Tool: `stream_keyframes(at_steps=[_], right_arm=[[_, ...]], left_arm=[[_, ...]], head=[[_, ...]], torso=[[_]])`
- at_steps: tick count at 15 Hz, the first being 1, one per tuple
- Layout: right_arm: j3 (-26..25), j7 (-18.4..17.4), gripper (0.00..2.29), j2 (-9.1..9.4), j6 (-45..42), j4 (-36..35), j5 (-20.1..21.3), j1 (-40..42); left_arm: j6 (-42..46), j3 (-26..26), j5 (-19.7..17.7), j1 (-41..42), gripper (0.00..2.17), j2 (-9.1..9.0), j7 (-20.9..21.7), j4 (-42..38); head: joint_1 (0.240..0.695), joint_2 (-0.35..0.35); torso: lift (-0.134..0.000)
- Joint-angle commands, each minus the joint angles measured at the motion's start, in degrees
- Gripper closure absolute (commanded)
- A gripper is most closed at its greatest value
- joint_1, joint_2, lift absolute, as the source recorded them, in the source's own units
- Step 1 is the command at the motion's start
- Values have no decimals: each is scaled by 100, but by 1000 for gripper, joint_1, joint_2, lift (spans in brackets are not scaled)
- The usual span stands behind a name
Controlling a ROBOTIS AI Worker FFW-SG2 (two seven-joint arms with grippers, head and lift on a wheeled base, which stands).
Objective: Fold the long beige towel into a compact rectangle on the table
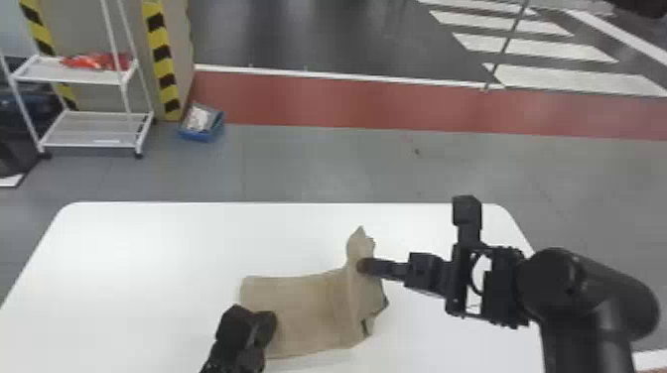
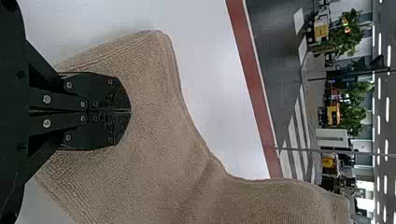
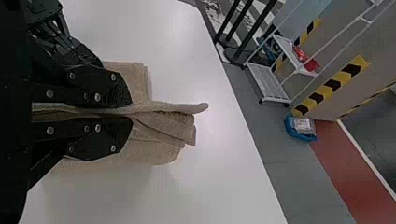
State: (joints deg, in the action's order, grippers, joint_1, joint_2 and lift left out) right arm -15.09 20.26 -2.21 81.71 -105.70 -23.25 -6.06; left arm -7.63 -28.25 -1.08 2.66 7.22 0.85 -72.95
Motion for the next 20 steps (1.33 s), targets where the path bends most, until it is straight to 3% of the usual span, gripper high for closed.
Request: stream_keyframes(at_steps=[1, 8, 20], right_arm=[[208, -31, 1031, 10, -1, -12, -30, 0], [990, -417, 1031, 168, -598, 339, 31, -132], [1684, -461, 1031, 226, -827, 1025, 479, -247]], left_arm=[[-7, -66, -7, -37, 1892, -19, 3, 18], [-7, -163, -24, -46, 1892, -81, 12, 97], [-24, -251, -59, -46, 1892, -89, 3, 80]], head=[[695, -166], [695, -122], [695, -79]], torso=[[0], [0], [0]])
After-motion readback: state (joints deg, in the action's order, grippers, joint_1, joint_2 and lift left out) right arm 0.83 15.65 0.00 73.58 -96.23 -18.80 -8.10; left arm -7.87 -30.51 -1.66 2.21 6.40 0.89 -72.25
